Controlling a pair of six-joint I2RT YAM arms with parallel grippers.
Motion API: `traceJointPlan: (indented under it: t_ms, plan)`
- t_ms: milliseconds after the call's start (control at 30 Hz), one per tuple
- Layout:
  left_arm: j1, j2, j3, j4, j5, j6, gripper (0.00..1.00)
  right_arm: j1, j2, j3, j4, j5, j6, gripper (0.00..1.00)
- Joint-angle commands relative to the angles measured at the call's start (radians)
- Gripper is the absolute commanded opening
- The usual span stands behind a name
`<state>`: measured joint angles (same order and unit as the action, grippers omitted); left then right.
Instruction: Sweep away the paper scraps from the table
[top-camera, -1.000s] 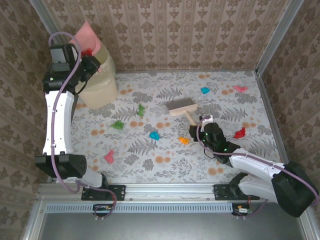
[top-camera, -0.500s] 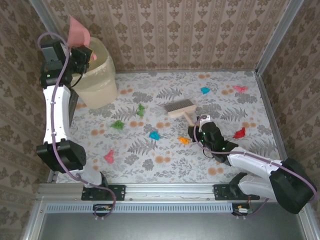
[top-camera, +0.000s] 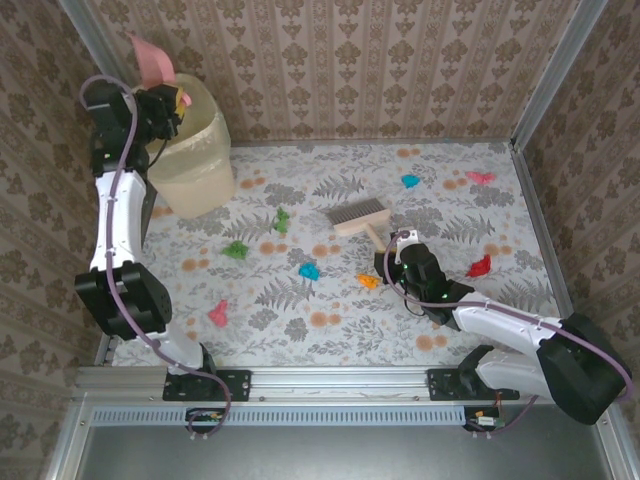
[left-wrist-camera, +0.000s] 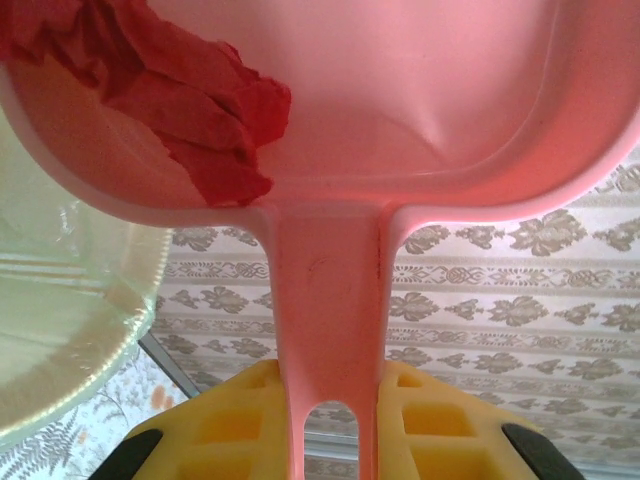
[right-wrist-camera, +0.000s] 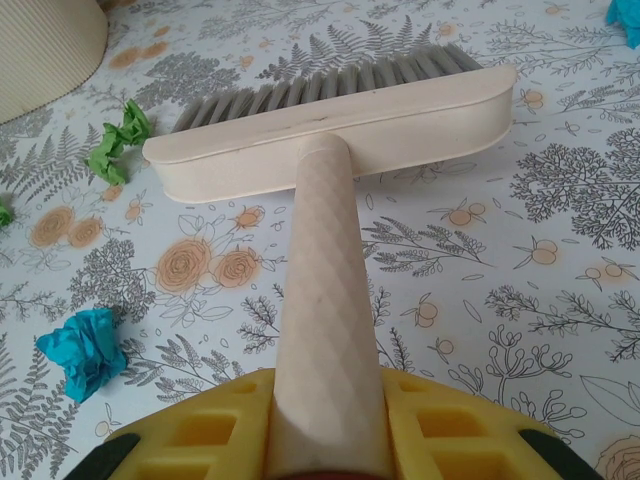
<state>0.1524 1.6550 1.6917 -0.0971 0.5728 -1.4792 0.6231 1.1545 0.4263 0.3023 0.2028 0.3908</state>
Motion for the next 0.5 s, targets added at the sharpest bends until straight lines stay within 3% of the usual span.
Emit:
traceJointPlan:
  t_ms: [0, 467]
  plan:
    - [0.007, 0.016, -0.046, 0.199, 0.007, -0.143, 0.0, 0.007, 0.003, 0.042, 0.006, 0.028, -0.023, 0.0]
    - [-0.002, 0.032, -0.159, 0.424, -0.017, -0.282, 0.0, 0.017, 0.008, 0.048, 0.004, 0.036, -0.033, 0.0]
